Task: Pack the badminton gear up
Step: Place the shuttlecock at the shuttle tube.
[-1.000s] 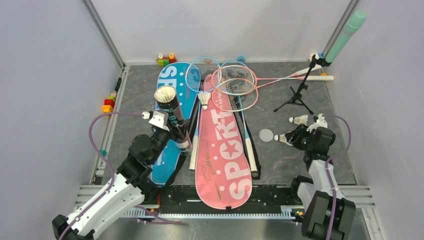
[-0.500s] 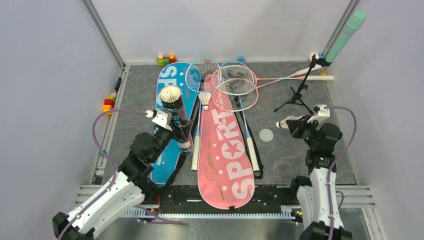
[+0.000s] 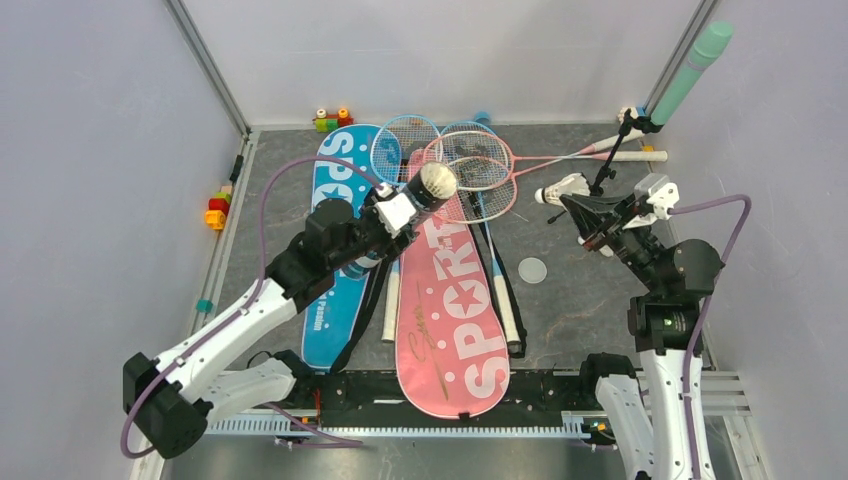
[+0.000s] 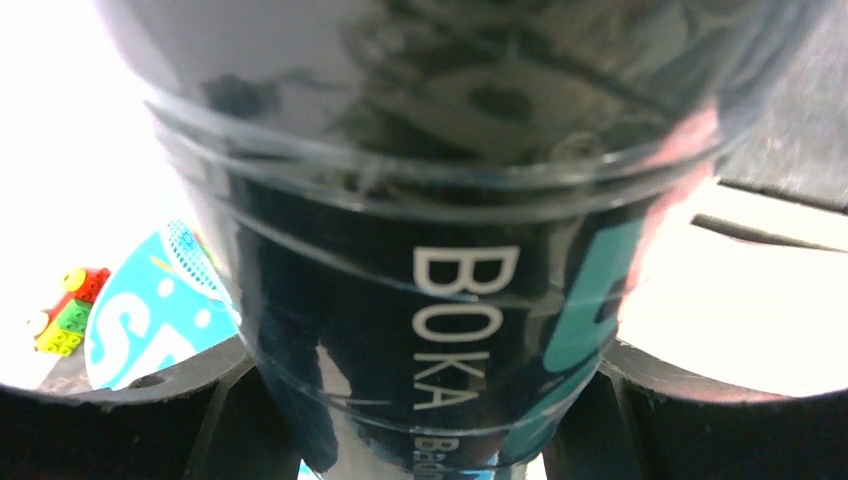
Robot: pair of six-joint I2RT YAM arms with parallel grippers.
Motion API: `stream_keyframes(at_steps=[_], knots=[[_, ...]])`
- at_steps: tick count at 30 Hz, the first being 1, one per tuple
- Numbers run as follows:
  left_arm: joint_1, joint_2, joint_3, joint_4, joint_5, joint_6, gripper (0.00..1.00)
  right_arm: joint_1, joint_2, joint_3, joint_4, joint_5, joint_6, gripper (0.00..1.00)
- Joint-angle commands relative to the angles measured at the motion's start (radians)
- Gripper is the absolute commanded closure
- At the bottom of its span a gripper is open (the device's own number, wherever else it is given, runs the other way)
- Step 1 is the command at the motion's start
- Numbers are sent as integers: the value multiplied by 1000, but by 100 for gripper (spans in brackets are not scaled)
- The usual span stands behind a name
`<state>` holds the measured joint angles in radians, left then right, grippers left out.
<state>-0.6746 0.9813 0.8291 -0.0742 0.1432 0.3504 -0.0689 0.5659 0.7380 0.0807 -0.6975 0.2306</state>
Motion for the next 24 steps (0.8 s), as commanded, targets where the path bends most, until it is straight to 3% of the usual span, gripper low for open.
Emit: stream_keyframes(at_steps=[1,4,10,17,24], knots=[[-9,57,87,-114,77,228,93,5,19,57,152,-96,62,100],[-19,84,113,-175,130,261,92,7,30,51,253,-145,144,100],[-48,140,136,-178,90,243,91,52,19,-21,411,-160,252,100],[-89,230,189,-201,71,249,92,160,72,-23,401,-131,233,100],[-104,275,218,-202,60,247,93,320,150,1,288,-45,119,100]])
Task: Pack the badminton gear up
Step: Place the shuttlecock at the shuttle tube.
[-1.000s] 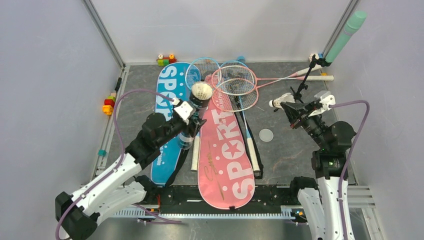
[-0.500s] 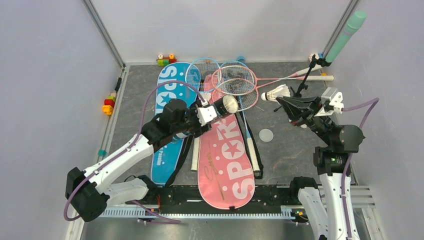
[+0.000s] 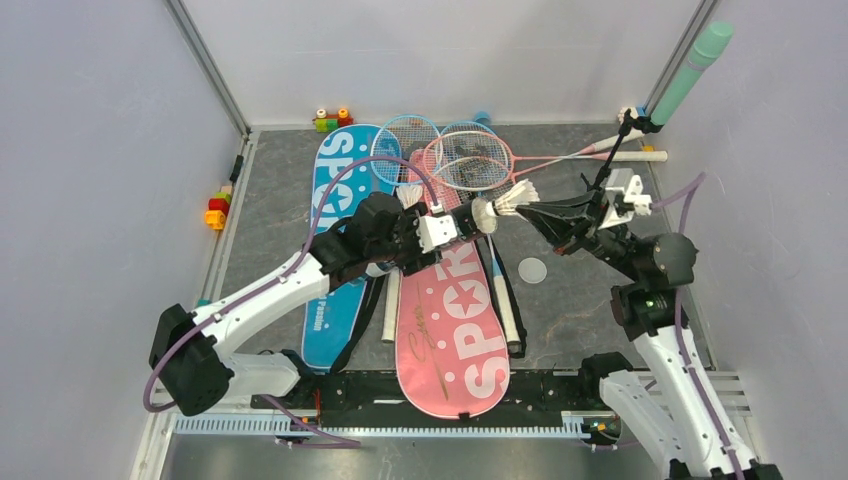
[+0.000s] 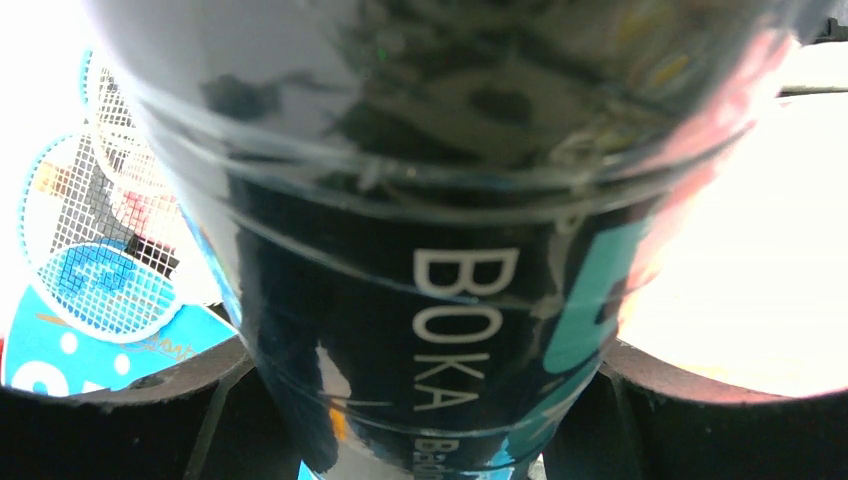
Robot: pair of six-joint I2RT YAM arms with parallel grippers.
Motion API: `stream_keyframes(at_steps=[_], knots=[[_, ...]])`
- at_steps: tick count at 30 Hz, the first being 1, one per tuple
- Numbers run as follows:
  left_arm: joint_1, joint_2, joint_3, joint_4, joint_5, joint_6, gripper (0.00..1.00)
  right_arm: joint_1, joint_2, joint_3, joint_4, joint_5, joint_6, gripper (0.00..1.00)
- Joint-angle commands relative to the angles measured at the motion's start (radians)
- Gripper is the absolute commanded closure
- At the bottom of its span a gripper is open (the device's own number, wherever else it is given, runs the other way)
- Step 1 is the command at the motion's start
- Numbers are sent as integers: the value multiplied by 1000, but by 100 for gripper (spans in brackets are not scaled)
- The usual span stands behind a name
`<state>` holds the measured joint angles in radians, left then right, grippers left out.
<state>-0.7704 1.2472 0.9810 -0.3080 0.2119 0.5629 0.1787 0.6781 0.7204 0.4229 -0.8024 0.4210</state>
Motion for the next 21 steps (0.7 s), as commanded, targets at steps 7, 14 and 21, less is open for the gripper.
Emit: stream_keyframes(at_steps=[7,14,21], knots=[[-10,21,61,40,28,48,95,283,125,40,-237,252,-211,100],[-11,-14,-3,81,108,117,98,451,253,70,-262,384,-197,100],[-11,-63,-48,129,175,135,98,558,409,128,-313,415,-155,100]])
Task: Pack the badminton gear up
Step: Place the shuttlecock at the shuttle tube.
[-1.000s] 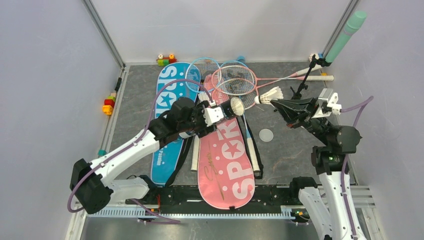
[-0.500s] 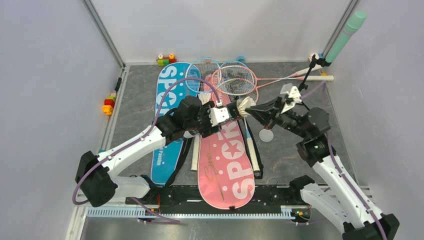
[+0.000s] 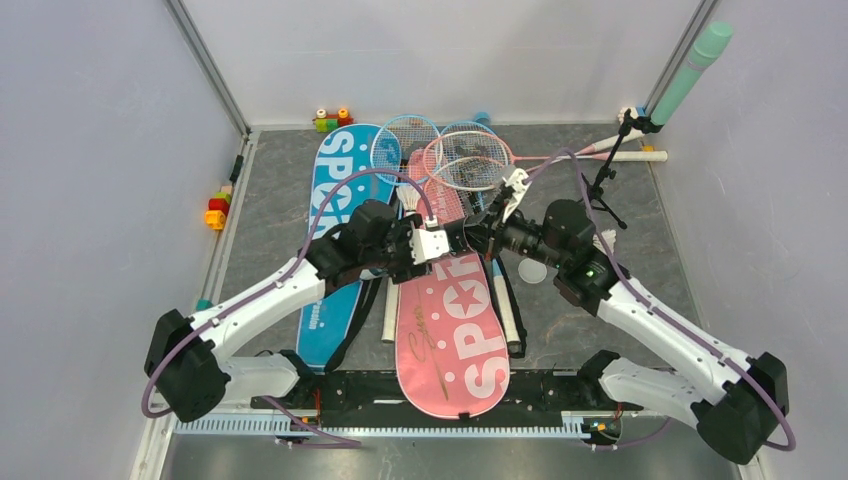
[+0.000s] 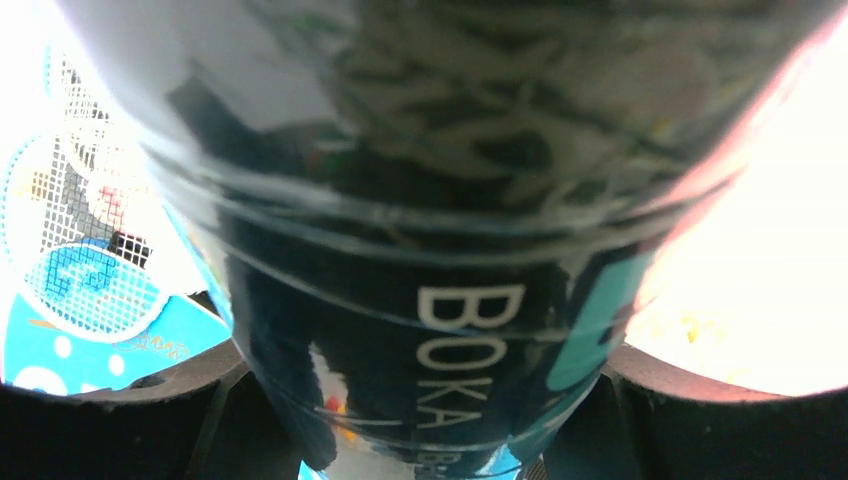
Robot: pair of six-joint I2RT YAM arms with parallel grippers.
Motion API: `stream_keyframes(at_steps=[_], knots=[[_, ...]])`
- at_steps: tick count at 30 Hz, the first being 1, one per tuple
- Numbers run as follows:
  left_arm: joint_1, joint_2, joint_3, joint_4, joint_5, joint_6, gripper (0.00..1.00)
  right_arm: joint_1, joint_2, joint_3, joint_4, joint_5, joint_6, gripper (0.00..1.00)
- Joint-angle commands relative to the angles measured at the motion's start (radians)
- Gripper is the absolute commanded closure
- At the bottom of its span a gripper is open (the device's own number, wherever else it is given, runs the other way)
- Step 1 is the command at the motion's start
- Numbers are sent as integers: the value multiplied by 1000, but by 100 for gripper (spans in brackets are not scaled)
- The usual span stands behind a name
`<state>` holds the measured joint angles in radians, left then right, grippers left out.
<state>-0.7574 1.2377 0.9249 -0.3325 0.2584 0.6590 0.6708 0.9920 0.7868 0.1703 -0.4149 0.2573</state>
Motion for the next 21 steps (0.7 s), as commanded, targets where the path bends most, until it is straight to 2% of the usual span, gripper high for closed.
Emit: stream_keyframes(at_steps=[1,3,12,15,21], knots=[[-25,-56,4,158,118,34,98,75,111,75,-72,26,9,100],[-25,-59,-2,179,87,18,98,80,119,94,-103,28,10,100],[-25,-71,-28,236,-20,-20,98,81,34,215,-370,154,-30,52],[-25,-76,-40,257,-47,-29,98,81,8,263,-429,132,-66,41],[-24,-88,-60,299,-91,-40,98,81,-90,318,-419,150,-171,22]])
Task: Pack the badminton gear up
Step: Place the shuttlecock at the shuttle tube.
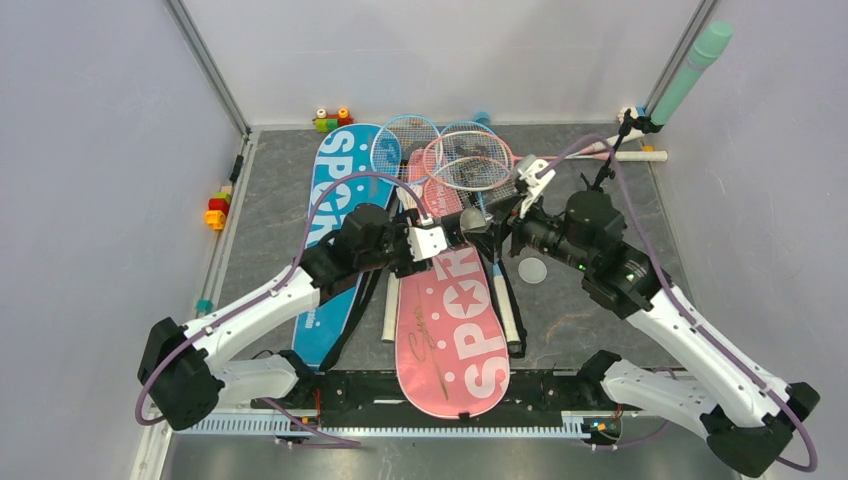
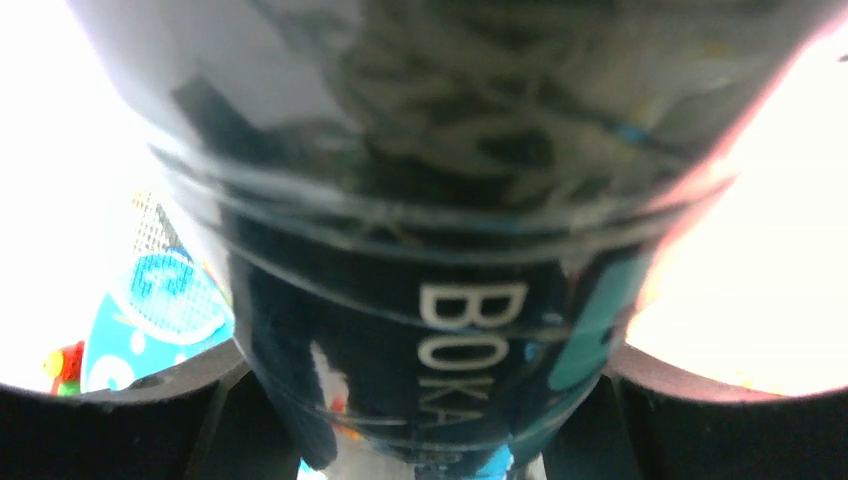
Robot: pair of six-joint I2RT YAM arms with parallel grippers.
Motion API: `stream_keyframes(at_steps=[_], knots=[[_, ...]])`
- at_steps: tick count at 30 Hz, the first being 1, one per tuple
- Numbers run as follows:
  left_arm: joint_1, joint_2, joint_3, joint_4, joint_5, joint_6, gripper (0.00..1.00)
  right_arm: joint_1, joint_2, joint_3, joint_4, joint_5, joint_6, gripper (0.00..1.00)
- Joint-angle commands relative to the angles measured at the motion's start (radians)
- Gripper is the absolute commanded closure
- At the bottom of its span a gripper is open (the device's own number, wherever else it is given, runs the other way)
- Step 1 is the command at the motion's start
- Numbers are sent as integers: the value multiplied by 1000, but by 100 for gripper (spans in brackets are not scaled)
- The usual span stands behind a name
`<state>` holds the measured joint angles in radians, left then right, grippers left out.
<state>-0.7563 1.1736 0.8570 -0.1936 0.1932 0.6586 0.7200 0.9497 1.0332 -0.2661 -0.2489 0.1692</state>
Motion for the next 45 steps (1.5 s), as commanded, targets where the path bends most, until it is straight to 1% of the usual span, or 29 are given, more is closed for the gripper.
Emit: stream_keyframes(at_steps=[1,4,7,9,12,14,15,18,21,23,26,28,30,31,33,35,37,39,41,45], knots=[[-25,-23,10,161,-26,-44,98,32,-58,83,8,-12,-99,19],[-25,-24,9,169,-35,-61,98,32,-79,110,-16,-15,-143,10],[-25,-19,8,185,-62,-81,98,31,-107,92,11,-8,-154,3],[-24,-14,11,187,-65,-91,98,32,-115,78,31,-6,-160,2],[-25,-17,14,191,-68,-113,98,32,-100,90,15,-29,-161,2],[-24,-21,4,232,-70,-121,98,32,-91,107,-3,-39,-184,2],[-24,-21,-1,247,-74,-124,98,31,-93,108,-6,-33,-191,0],[-25,-17,-4,278,-114,-148,98,32,-111,105,-16,16,-191,1],[-24,-18,-6,335,-214,-218,98,32,-153,79,-9,136,-182,1],[-25,-32,-4,386,-304,-311,98,32,-187,50,2,235,-186,2],[-23,-87,-1,421,-491,-483,98,31,-209,-12,6,532,-172,2],[-25,-155,-30,440,-572,-527,98,30,-205,-68,7,740,-171,2],[-24,-220,-73,455,-639,-539,96,18,-198,-126,10,878,-137,1],[-25,-252,-91,447,-680,-559,96,4,-197,-156,16,909,-117,1],[-24,-316,-128,409,-757,-605,96,-74,-193,-236,53,870,-93,1],[-24,-366,-170,383,-788,-645,96,-200,-171,-297,82,740,-70,1],[-24,-412,-213,369,-792,-649,94,-350,-129,-336,94,601,-29,1],[-25,-450,-245,360,-791,-642,93,-464,-105,-387,104,545,-13,1],[-25,-468,-276,386,-814,-632,93,-592,-100,-443,129,475,-5,1],[-25,-462,-283,403,-781,-616,95,-875,-86,-540,254,267,21,1]])
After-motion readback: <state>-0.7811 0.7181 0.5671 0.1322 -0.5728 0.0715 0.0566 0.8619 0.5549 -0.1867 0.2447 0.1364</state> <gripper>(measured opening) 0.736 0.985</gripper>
